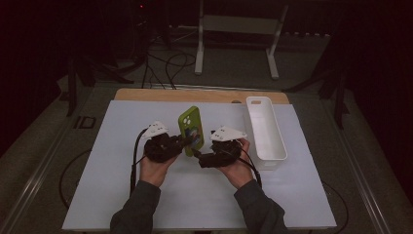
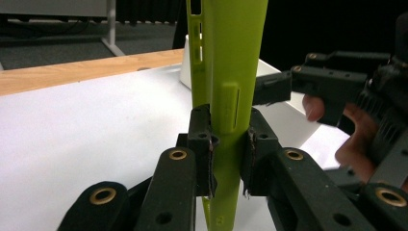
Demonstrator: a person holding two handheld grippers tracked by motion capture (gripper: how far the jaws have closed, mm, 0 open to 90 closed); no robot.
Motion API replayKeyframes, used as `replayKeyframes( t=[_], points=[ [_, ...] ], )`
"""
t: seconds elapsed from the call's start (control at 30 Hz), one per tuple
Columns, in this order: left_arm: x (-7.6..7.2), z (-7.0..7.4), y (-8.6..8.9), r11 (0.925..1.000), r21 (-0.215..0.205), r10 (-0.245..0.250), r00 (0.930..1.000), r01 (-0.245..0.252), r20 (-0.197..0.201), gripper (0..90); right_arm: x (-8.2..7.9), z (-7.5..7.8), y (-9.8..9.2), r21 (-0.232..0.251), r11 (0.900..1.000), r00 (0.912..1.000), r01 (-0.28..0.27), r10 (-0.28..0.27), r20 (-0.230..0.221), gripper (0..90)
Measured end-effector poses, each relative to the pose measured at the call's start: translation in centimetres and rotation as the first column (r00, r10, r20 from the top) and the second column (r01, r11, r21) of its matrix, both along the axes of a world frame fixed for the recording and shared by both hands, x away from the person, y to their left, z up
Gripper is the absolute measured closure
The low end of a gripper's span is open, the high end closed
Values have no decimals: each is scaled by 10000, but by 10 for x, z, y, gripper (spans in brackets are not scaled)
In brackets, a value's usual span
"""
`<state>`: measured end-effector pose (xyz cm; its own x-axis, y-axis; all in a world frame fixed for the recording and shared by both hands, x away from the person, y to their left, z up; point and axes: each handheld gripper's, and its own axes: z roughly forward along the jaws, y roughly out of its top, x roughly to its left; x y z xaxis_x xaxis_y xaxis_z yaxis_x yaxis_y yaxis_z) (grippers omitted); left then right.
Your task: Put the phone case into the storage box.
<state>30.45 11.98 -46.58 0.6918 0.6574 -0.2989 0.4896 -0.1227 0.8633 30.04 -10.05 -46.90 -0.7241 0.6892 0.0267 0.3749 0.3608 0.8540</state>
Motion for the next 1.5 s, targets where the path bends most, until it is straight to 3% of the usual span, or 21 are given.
replayKeyframes(
  t=[0.6,1.1,1.5],
  points=[
    [-1,-3,-5,9996,231,-186,9995,180,236,774,7,24,-11,178,9998,9999,99,-98,-63,127],
    [-2,-5,-9,9986,397,-374,9985,358,403,774,15,44,-3,279,9996,9999,6,-1,-171,136],
    [-4,-7,-13,9967,581,-596,9969,566,511,774,20,51,5,244,9997,9994,-95,103,-338,134]
  ],
)
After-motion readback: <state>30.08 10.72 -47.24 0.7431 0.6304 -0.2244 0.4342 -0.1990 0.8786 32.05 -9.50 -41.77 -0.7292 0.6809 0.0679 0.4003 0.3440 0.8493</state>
